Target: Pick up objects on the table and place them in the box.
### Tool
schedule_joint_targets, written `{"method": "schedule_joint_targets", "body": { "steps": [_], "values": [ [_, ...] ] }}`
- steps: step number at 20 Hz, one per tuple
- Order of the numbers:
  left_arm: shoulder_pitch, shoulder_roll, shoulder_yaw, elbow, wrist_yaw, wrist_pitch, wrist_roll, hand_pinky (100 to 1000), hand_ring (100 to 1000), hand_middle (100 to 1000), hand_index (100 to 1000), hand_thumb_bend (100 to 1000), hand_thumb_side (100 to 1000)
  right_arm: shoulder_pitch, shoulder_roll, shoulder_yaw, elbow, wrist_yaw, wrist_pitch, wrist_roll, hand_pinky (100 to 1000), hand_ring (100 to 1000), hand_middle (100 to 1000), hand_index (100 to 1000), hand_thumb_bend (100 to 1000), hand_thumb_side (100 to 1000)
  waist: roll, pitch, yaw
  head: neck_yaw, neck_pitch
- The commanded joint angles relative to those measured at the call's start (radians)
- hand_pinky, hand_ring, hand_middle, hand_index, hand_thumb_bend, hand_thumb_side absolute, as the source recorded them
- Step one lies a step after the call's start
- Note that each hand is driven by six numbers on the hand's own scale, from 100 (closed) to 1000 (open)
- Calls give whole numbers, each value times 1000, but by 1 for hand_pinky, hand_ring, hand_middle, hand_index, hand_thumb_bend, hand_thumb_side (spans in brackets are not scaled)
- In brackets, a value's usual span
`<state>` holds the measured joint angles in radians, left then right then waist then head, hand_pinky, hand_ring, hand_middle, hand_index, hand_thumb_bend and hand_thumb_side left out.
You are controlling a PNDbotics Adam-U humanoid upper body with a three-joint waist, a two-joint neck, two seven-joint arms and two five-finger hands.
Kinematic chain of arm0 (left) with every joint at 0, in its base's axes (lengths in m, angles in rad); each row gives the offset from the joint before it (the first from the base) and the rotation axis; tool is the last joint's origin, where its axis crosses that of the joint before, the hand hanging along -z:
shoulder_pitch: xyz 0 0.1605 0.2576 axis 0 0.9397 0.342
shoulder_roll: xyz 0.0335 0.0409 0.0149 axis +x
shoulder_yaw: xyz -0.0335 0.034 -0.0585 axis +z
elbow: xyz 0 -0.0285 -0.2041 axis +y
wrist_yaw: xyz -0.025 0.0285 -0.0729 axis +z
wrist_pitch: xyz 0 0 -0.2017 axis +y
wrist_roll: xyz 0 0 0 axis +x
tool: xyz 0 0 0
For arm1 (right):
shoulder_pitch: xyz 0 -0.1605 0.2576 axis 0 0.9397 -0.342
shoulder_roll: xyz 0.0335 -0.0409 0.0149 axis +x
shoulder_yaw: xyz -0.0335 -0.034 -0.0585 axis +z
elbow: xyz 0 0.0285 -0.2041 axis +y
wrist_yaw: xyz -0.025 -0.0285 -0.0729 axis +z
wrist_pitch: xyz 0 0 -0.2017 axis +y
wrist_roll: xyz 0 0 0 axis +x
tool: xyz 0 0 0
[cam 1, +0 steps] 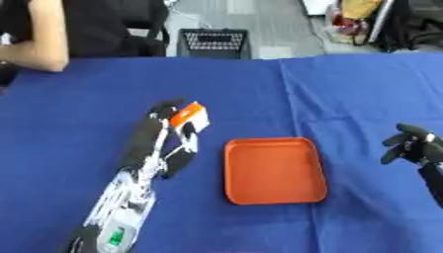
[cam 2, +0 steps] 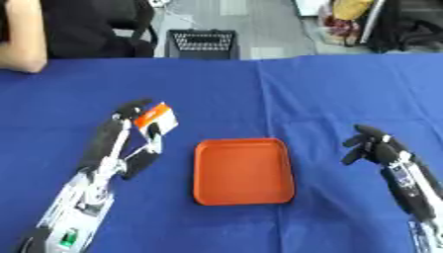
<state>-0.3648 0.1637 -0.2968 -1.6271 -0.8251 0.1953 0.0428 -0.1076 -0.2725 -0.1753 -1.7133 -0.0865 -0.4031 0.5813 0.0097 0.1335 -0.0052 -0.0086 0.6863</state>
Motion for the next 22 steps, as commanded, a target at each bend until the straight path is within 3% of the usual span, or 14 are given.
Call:
{"method": "schedule_joint_targets", "body": {
  "steps": [1,12,18,20,21,22],
  "values": [
    [-44,20,-41,-34,5,-25,-38,1000,1000,600,932,100,262,-9,-14,1,-10,-3,2,5,557,554,664,903,100,937,0,-16,-5,5,-7],
    [-124,17,-131,-9,-10,-86,-122,1000,1000,587,915,100,254,-10,-13,4,-11,-6,3,8,557,554,665,903,100,940,1,-16,-15,6,-6],
    [-130,22,-168,16,-34,-128,-170,1000,1000,666,940,100,176,-11,-14,4,-10,-6,3,8,557,554,665,903,100,935,1,-16,-16,5,-7],
    [-124,22,-178,31,-40,-144,-191,1000,1000,774,973,136,345,-11,-14,4,-10,-6,2,9,557,554,665,903,100,937,1,-16,-16,5,-7],
    [-121,23,-182,38,-47,-155,-202,1000,1000,813,985,221,444,-11,-14,3,-10,-6,2,9,557,554,665,903,100,937,1,-15,-16,5,-7],
    [-117,22,-184,45,-54,-166,-210,1000,1000,833,988,251,474,-11,-14,3,-10,-5,2,9,557,554,665,903,100,937,1,-15,-16,5,-7]
  ]
}}
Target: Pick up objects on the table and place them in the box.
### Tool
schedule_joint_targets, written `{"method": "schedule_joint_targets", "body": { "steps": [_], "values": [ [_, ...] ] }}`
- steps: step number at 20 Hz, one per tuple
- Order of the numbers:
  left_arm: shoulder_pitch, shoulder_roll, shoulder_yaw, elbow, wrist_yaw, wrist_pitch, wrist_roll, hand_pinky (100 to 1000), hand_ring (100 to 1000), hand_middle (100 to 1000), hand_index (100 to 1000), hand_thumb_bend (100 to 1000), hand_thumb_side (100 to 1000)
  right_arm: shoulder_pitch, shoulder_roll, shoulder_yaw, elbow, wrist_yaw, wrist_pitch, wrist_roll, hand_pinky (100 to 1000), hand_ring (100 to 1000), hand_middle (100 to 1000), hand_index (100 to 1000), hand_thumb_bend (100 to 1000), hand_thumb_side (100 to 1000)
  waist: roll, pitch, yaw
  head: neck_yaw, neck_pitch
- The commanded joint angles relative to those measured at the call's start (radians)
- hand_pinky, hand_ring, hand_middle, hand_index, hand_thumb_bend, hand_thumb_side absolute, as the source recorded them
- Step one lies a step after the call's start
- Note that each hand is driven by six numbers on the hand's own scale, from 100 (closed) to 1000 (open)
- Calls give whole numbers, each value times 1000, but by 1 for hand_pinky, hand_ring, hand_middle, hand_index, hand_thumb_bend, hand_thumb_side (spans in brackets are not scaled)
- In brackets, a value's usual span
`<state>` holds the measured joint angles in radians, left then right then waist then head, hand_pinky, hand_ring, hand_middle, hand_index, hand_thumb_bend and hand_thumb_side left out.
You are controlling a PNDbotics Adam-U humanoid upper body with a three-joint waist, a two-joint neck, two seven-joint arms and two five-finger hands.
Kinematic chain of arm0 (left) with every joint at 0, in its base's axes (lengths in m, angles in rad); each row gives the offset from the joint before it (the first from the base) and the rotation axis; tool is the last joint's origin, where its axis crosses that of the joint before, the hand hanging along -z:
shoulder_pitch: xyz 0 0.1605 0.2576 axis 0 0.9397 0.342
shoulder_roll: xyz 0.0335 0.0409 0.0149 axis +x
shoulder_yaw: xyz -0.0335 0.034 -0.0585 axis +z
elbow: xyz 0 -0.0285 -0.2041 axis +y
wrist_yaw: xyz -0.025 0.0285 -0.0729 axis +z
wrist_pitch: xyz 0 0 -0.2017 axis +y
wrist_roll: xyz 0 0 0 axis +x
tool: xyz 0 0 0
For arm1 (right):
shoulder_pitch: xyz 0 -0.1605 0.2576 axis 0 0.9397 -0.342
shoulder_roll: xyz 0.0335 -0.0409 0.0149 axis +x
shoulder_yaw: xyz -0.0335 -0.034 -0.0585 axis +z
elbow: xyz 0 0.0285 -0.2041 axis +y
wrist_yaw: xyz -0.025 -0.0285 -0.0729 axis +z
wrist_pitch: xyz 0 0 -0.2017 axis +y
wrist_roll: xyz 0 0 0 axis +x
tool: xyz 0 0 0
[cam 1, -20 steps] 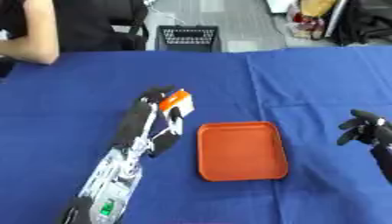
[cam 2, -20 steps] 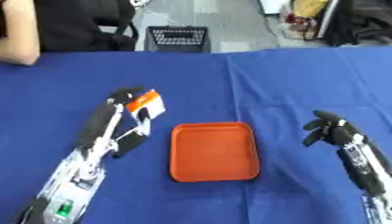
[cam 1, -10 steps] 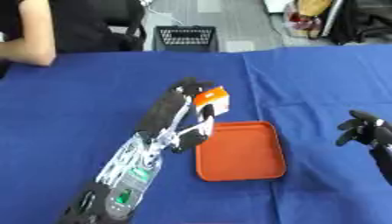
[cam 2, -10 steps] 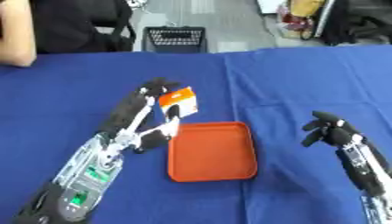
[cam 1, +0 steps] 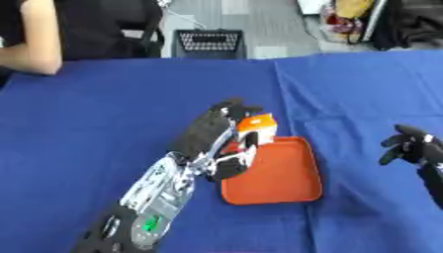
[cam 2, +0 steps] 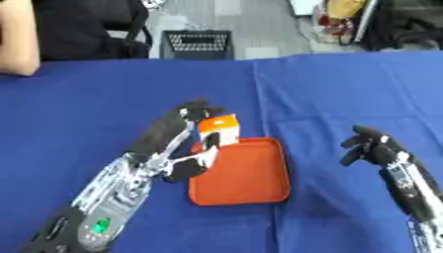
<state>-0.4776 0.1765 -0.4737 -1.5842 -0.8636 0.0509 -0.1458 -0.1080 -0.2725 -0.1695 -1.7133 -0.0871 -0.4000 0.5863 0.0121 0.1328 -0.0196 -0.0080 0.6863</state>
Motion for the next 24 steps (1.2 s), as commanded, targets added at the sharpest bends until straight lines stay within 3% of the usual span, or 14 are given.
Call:
{"method": "schedule_joint_targets", "body": {
  "steps": [1,2,3,4,12,19,22,24],
  "values": [
    [0,9,-8,7,-23,-33,-27,1000,1000,877,1000,395,590,-11,-14,-3,-10,-5,-1,3,557,554,665,903,100,937,-2,-14,-1,4,-7],
    [2,9,-8,11,-29,-43,-31,1000,1000,856,994,312,529,-10,-14,-3,-10,-5,-1,4,557,554,665,903,100,937,-2,-14,0,4,-7],
    [4,9,-7,14,-32,-50,-31,1000,1000,905,1000,451,640,-10,-14,-3,-10,-4,-2,4,557,554,665,903,100,937,-2,-14,0,4,-6],
    [6,10,-5,14,-34,-55,-30,1000,1000,907,1000,470,655,-10,-14,-3,-10,-4,-2,4,557,554,665,903,100,937,-2,-14,0,3,-7],
    [11,11,2,13,-34,-63,-20,1000,1000,908,1000,472,666,-10,-14,-3,-10,-5,-2,3,557,554,665,903,100,936,-2,-15,1,3,-7],
    [18,12,17,-2,-20,-49,-9,1000,1000,911,1000,423,648,-10,-14,-3,-10,-4,-2,3,557,554,665,903,100,936,-3,-15,2,2,-7],
    [39,14,56,-46,15,-23,21,1000,1000,919,1000,394,624,-10,-14,-5,-10,-5,-2,1,557,554,665,903,100,936,-3,-15,5,-2,-8],
    [64,20,97,-91,69,10,53,1000,1000,946,1000,297,690,-10,-14,-7,-10,-4,-2,-1,557,554,664,902,100,936,-4,-14,8,-6,-9]
  ]
}}
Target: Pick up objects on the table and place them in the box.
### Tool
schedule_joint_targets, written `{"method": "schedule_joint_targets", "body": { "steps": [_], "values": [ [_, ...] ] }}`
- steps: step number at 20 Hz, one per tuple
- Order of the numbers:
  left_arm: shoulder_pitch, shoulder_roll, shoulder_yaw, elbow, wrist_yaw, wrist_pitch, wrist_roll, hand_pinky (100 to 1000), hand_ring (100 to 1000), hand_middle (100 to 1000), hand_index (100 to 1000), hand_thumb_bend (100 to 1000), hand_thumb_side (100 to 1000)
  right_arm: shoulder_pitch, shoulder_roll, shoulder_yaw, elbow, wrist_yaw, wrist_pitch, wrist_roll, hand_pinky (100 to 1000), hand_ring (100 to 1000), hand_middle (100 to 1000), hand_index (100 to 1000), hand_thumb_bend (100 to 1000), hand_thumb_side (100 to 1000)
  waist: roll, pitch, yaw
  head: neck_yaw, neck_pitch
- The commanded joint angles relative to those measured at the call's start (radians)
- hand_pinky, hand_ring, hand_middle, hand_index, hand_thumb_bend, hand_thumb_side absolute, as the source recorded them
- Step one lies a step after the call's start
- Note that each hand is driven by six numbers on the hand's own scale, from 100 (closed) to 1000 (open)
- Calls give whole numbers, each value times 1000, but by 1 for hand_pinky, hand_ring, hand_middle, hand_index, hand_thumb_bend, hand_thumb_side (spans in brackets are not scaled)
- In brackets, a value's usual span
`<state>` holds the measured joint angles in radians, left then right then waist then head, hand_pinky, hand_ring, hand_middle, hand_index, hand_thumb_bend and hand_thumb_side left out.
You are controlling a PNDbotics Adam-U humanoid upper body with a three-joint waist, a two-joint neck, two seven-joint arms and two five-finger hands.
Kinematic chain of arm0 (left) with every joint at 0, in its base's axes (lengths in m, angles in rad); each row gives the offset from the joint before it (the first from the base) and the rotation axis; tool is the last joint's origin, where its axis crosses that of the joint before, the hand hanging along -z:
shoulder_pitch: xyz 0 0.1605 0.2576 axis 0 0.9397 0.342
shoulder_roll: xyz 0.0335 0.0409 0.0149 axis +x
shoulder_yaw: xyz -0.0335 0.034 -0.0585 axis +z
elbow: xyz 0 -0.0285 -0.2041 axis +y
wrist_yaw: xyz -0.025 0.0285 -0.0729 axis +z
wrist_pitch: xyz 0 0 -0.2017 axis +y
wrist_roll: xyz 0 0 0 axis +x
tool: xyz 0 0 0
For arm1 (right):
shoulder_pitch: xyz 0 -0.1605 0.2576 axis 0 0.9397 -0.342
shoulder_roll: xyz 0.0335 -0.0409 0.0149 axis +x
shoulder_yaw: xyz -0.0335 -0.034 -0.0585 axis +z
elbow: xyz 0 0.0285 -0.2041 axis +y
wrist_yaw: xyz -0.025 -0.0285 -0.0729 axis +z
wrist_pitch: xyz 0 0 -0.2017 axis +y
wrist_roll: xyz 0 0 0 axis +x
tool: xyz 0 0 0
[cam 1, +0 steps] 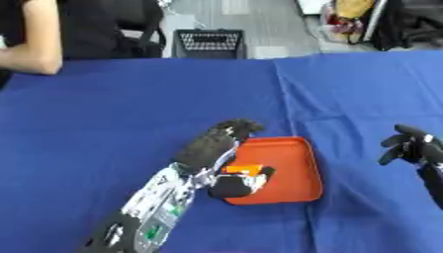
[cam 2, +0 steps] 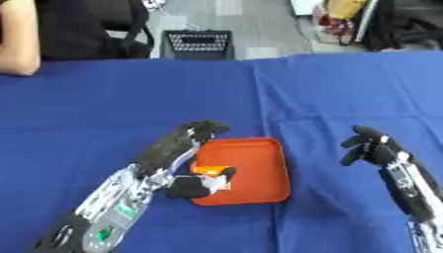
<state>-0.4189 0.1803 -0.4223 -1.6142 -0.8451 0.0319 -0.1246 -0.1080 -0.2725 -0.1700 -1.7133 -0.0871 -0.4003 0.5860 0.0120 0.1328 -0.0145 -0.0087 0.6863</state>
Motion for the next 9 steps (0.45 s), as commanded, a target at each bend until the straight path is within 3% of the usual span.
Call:
{"method": "schedule_joint_targets", "body": {
  "steps": [1,2,3,4,9],
  "values": [
    [19,20,64,-82,95,43,49,1000,1000,959,1000,246,716,-9,-14,-7,-10,-3,-2,-1,557,553,664,902,100,936,-4,-14,4,-7,-10],
    [35,24,81,-103,163,46,67,1000,1000,979,1000,197,782,-9,-14,-8,-11,-3,-2,-2,557,553,664,902,100,935,-4,-14,7,-10,-10],
    [50,30,97,-122,243,42,86,1000,1000,982,1000,100,908,-9,-14,-9,-10,-2,-2,-3,557,553,664,902,100,936,-4,-13,9,-12,-10],
    [65,40,119,-143,321,33,111,1000,1000,981,1000,202,785,-8,-14,-10,-10,-2,-2,-4,557,553,664,902,100,936,-4,-13,13,-13,-11],
    [147,69,224,-221,582,-27,221,1000,1000,983,1000,273,775,-7,-15,-14,-10,2,-3,-8,557,553,664,902,100,935,-6,-11,26,-21,-13]
  ]
}}
